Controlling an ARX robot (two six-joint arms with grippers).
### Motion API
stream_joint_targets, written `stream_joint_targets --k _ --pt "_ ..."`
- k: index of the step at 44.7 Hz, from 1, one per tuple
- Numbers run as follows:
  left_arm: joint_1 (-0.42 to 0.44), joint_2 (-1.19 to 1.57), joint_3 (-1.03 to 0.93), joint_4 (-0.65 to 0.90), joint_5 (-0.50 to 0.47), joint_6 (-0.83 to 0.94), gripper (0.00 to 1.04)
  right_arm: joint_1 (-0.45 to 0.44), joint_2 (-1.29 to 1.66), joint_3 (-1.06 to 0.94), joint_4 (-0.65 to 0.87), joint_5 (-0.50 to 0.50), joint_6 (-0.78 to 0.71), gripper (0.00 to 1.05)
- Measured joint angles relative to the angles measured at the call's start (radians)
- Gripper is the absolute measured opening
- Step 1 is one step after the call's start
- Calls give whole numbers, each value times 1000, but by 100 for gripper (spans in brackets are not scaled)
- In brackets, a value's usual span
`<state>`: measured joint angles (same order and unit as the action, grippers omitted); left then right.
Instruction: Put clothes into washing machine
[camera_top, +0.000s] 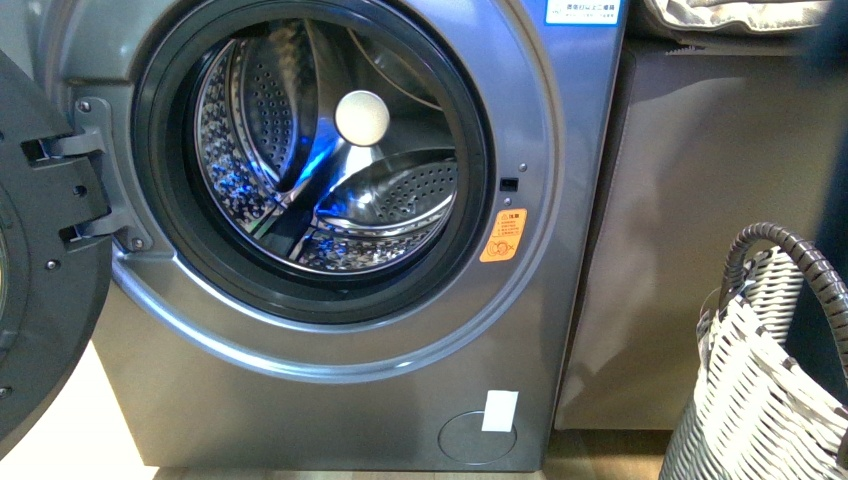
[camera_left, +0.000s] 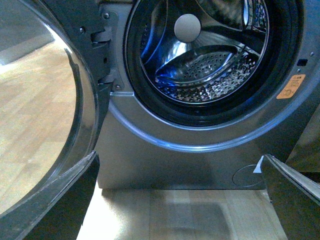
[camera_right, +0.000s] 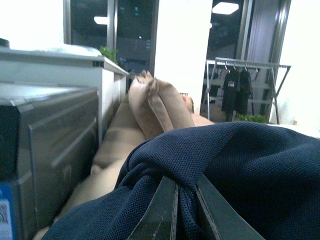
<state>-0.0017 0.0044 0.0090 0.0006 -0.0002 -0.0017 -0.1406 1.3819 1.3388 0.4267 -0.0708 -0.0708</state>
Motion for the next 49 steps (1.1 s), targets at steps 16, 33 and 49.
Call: stream_joint_targets --k 16,33,49 --pt "0 0 0 0 0 0 98 228 104 549 -348 76 -90 5" --pt "0 0 0 0 0 0 98 586 384 1182 -784 68 10 5" --pt "0 0 0 0 0 0 98 593 364 1021 -721 47 70 5"
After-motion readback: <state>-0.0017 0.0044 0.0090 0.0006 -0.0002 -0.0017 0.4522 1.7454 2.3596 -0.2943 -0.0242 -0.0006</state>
